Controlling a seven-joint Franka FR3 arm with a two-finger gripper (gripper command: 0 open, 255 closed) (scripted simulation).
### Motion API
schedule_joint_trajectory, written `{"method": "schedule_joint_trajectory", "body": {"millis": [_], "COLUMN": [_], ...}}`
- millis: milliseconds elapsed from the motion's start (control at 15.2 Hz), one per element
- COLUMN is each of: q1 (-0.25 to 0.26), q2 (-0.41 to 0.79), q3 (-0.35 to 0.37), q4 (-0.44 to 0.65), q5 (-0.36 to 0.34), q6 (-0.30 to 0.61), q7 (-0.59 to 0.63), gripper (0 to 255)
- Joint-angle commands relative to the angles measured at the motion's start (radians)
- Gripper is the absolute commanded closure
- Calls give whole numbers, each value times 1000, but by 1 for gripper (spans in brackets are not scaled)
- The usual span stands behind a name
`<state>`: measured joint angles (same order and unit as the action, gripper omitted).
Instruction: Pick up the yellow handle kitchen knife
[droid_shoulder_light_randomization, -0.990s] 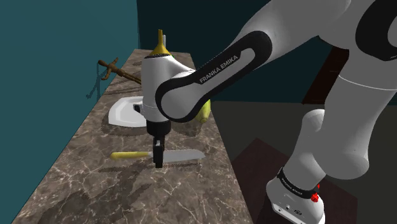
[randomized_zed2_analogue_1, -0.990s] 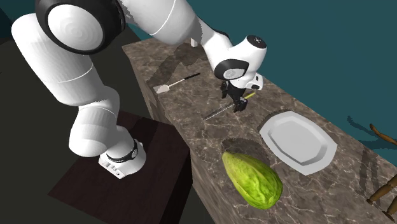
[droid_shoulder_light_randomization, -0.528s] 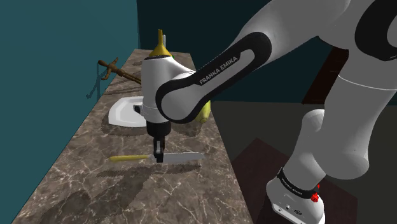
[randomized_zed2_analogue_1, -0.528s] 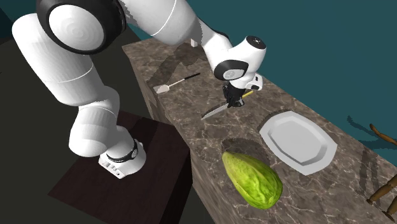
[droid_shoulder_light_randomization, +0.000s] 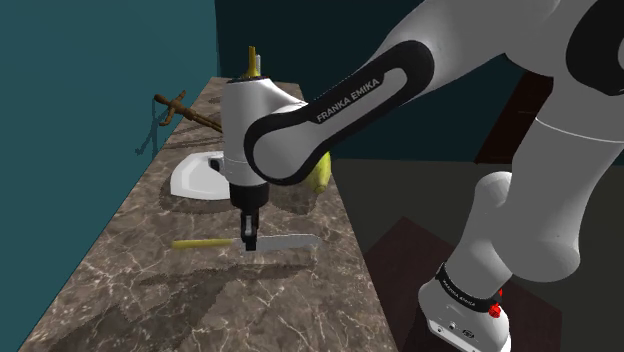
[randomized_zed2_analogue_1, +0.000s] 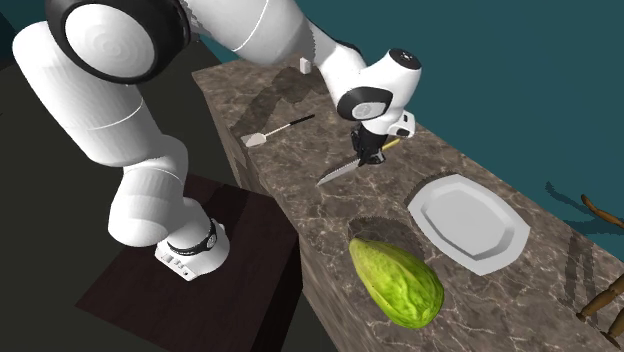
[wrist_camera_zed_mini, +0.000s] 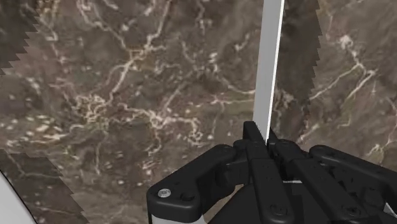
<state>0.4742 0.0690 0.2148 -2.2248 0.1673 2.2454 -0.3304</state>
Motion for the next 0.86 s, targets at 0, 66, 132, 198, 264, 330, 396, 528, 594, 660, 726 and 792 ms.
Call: {"method": "schedule_joint_trajectory", "body": {"millis": [0,66,132,198,264,330,396,528,594,660,726,792], "q1": [-1,-1,-1,-2,-2,-3,-3,-4,-4,-4,-4,-4], "q2": [-15,-23,-31,-38,-45,-52,-59,-72,-78,-84,-85,-85], "q3": [0,0,-1,-1,-1,-1,-2,-2,-3,-3,-3,-3], "q4": [9,15,20,26,32,39,45,59,66,73,74,74], "q5": [1,1,2,2,2,3,3,3,3,3,3,3], "q6": [-25,-38,-51,-64,-77,-90,-103,-130,-143,-156,-158,-158], "q7": [2,3,4,5,6,7,8,10,11,12,12,12], "gripper": [255,255,255,255,255,255,255,255,255,255,255,255]}}
